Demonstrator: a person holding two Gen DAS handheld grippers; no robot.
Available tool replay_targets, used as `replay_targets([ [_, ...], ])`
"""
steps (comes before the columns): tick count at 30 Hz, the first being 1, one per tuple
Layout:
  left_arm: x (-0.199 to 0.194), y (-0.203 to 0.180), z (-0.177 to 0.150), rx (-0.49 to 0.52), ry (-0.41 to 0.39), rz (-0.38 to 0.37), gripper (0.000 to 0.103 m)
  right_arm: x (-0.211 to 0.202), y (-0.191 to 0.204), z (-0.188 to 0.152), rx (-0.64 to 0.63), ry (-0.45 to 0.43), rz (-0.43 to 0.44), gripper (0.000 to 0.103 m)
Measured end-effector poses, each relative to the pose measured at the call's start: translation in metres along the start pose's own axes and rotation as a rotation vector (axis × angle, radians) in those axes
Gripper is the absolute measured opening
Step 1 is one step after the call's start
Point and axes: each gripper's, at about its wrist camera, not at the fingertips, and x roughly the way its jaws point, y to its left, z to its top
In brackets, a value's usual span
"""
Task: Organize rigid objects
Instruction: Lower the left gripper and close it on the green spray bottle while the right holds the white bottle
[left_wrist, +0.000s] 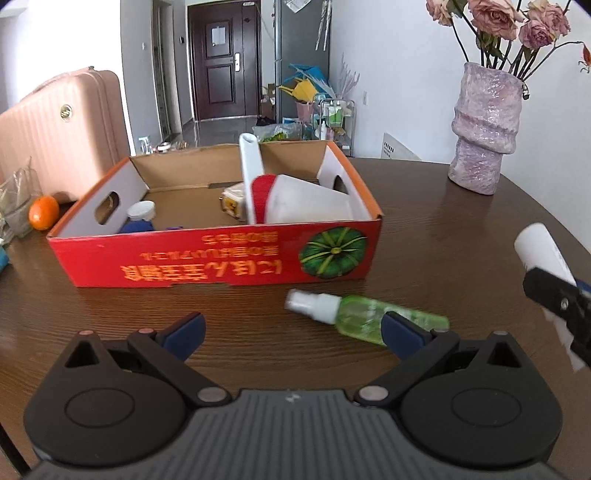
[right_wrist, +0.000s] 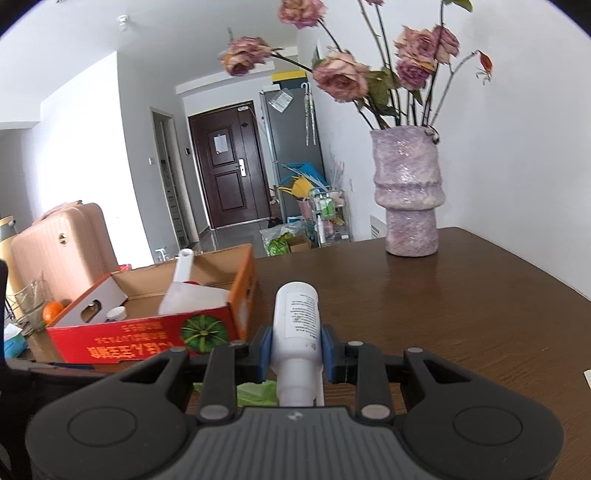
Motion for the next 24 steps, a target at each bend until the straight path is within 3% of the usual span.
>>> replay_targets([
  [14, 0.037, -0.049, 0.006, -0.046, 0.038, 0.104, 0.103, 0.026, -0.052, 0.004, 0.038, 0.034, -0.046, 0.027],
  [24, 0.041, -0.063, 0.005, -0.093, 0.059, 0.148, 0.103, 0.036, -0.05, 0.0, 0.026, 0.057, -0.059, 0.027],
])
